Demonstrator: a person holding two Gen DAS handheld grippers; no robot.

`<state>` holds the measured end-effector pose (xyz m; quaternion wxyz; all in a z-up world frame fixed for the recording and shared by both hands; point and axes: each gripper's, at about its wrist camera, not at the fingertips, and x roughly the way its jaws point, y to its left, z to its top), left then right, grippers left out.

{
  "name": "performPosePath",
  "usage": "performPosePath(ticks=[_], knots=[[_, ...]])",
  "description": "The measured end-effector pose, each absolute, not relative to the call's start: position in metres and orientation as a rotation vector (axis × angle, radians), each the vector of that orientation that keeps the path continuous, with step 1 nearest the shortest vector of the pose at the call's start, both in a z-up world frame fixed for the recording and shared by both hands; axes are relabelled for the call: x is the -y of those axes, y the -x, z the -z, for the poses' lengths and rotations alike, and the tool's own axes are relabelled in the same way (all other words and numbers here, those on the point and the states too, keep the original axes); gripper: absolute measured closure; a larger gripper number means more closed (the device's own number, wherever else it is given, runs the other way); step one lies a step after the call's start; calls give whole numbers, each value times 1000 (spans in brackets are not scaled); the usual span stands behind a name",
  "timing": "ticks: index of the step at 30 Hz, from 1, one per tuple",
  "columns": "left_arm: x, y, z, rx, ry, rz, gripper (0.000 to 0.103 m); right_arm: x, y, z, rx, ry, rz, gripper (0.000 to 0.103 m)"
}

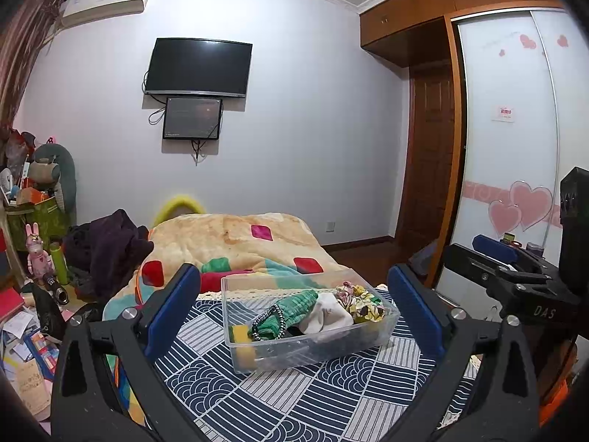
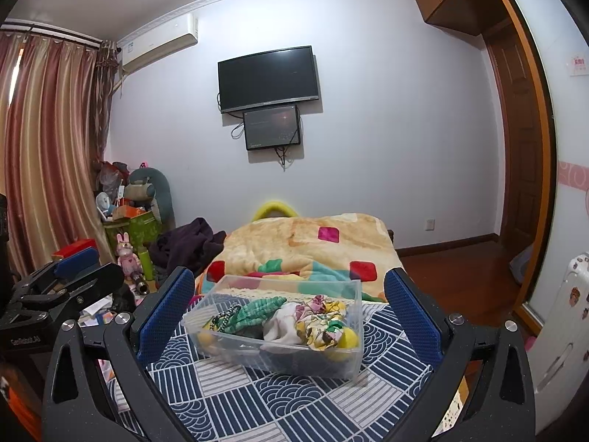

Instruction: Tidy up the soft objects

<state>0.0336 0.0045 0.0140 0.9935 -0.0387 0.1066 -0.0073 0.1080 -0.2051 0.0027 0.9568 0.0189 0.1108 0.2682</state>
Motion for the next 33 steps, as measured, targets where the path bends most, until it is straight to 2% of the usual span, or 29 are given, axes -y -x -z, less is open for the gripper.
performPosePath(ticks=[33], knots=[[-2, -33, -14, -208, 59, 8, 0, 204, -106, -6, -219, -40, -546, 0]])
